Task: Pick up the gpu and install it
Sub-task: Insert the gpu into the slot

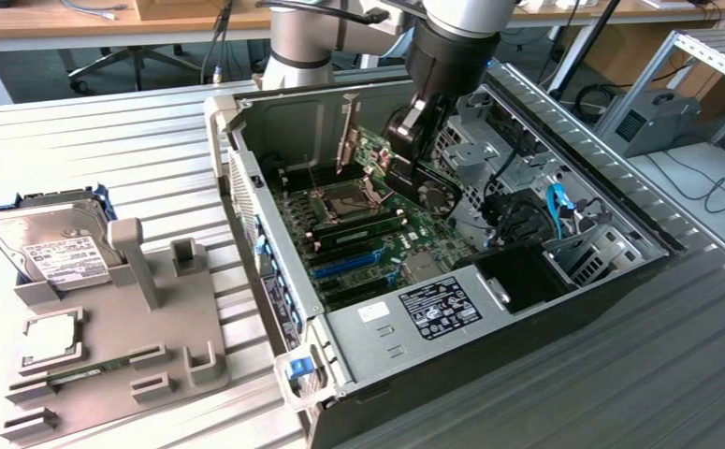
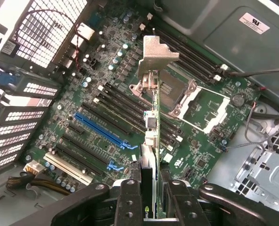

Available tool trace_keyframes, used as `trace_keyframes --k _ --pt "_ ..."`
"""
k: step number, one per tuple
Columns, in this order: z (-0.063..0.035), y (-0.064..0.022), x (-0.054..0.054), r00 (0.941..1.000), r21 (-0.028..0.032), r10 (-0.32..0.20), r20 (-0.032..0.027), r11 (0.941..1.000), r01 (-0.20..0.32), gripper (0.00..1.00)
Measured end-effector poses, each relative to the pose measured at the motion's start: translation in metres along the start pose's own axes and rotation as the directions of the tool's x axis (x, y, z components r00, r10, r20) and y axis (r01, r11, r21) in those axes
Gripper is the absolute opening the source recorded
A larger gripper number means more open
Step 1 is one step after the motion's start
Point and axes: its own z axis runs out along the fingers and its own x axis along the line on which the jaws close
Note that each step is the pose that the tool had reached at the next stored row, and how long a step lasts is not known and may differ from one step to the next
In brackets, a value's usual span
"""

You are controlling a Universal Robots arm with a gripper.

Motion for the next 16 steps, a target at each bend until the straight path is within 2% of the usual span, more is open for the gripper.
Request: trace_keyframes --k 16 --pt "0.0002 0.0 0.0 0.9995 -0.0008 -0.032 -0.001 0.9995 0.032 0.26"
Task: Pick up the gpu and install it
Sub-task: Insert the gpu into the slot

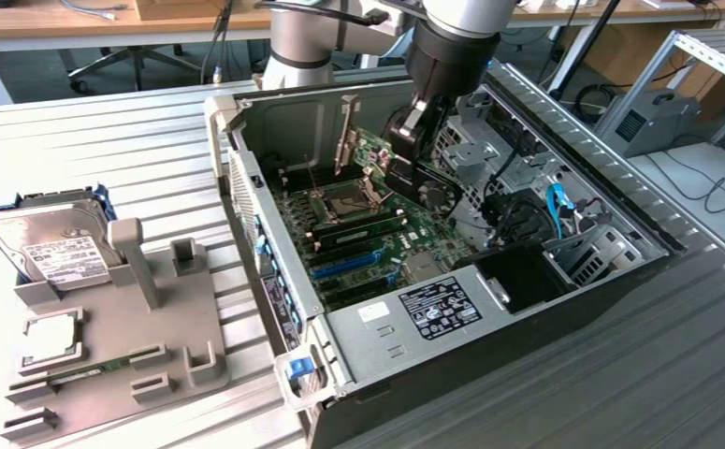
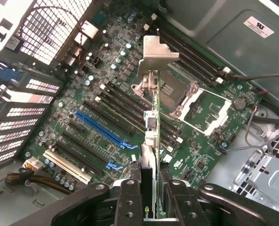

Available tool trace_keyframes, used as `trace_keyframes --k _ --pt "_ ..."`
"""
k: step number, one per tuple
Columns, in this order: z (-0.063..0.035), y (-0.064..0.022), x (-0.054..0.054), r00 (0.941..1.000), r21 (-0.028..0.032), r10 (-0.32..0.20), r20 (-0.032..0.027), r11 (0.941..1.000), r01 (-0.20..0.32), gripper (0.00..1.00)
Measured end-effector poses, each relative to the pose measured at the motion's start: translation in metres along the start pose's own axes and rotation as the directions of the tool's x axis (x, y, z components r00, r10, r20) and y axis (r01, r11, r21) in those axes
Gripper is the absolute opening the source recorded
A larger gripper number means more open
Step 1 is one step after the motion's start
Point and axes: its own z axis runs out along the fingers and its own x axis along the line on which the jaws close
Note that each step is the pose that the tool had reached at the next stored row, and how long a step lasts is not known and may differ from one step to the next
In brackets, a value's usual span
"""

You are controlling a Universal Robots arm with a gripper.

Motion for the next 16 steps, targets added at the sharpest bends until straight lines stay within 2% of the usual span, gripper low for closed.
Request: trace_keyframes --k 16 --pt "0.0002 0.0 0.0 0.9995 -0.0007 -0.031 -0.0011 0.9995 0.031 0.26"
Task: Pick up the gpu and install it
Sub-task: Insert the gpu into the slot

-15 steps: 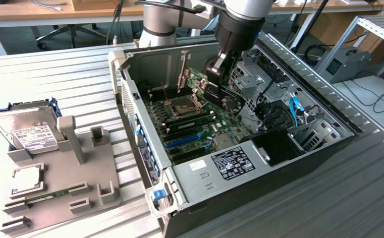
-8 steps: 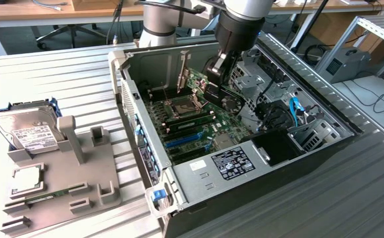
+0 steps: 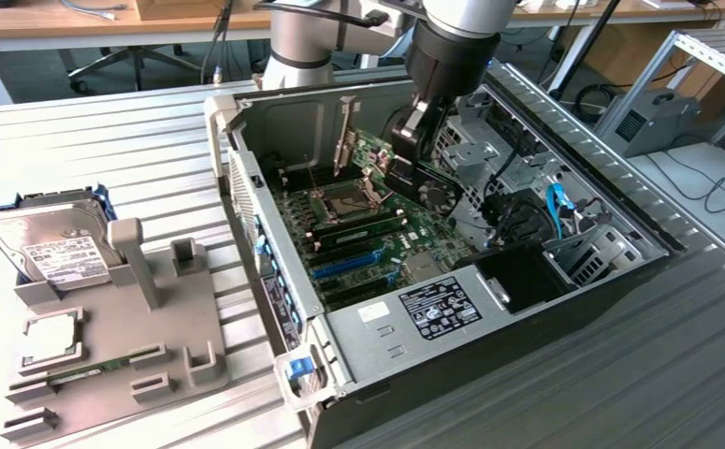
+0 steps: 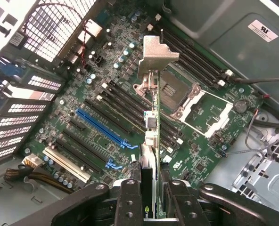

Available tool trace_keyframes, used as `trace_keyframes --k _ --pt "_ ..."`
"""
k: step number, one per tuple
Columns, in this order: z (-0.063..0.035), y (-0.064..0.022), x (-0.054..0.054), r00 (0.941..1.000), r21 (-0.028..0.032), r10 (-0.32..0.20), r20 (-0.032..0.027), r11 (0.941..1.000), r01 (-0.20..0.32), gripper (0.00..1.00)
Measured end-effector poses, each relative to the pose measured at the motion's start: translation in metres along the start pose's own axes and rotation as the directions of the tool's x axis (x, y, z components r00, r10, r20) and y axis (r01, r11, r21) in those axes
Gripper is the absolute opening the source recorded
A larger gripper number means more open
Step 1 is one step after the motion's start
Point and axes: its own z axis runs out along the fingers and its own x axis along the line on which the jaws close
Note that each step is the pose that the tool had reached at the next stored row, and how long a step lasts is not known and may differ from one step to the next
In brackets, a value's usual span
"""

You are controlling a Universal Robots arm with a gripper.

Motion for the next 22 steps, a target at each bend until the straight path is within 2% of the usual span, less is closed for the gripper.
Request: trace_keyframes --k 22 --pt "0.0003 0.0 0.0 0.999 -0.0011 -0.046 -0.0016 0.999 0.046 0.26"
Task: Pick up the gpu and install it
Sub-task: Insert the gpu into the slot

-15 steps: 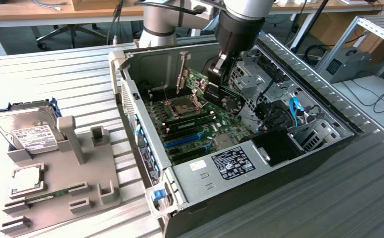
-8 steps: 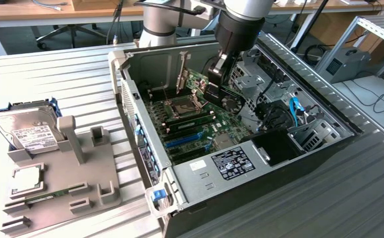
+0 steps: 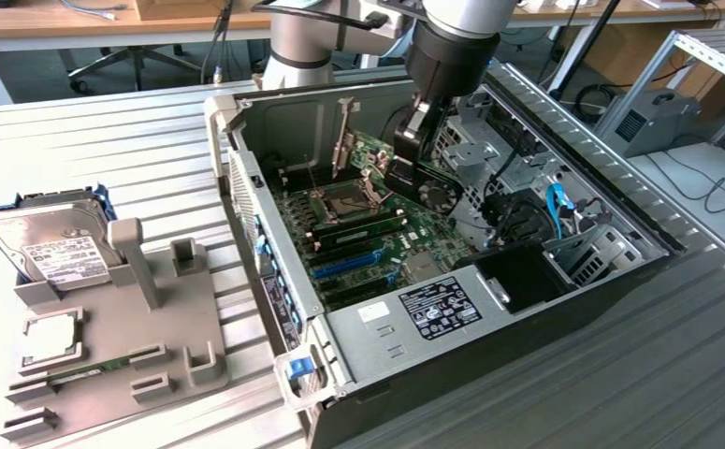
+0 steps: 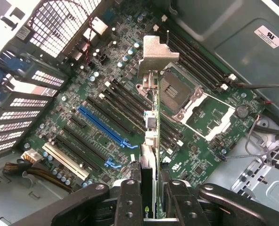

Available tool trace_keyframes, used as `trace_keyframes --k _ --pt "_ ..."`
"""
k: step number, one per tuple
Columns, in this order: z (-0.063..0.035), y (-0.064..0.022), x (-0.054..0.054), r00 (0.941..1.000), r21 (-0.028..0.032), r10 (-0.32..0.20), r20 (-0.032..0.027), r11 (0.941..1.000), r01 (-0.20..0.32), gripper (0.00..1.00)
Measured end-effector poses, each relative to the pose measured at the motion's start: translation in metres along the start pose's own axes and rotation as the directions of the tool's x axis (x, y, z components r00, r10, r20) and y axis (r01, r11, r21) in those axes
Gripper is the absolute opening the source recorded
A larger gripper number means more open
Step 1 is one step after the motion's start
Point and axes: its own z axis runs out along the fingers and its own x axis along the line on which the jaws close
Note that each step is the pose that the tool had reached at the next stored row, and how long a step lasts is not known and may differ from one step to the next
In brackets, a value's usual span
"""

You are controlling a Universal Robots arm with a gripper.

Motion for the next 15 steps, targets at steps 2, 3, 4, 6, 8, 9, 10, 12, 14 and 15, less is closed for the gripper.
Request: trace_keyframes --k 2,3,4,6,8,9,10,12,14,15 --pt "0.0 0.0 0.0 1.0 -0.0001 -0.004 -0.0001 1.0 0.004 0.26" --pt "0.0 0.0 0.0 1.0 -0.0002 -0.008 -0.0002 1.0 0.008 0.26" --pt "0.0001 0.0 0.0 1.0 -0.0002 -0.01 -0.0003 1.0 0.01 0.26" --pt "0.0001 0.0 0.0 0.9999 -0.0003 -0.013 -0.0004 0.9999 0.013 0.26" --pt "0.0001 0.0 0.0 0.9999 -0.0004 -0.016 -0.0006 0.9999 0.016 0.26" --pt "0.0001 0.0 0.0 0.9998 -0.0004 -0.019 -0.0006 0.9998 0.019 0.26" --pt "0.0001 0.0 0.0 0.9997 -0.0006 -0.025 -0.0008 0.9997 0.025 0.26" --pt "0.0001 0.0 0.0 0.9996 -0.0007 -0.028 -0.0009 0.9996 0.028 0.26" --pt "0.0001 0.0 0.0 0.9995 -0.0007 -0.031 -0.0011 0.9995 0.031 0.26" --pt "0.0001 0.0 0.0 0.9995 -0.0008 -0.032 -0.0011 0.9995 0.032 0.26"
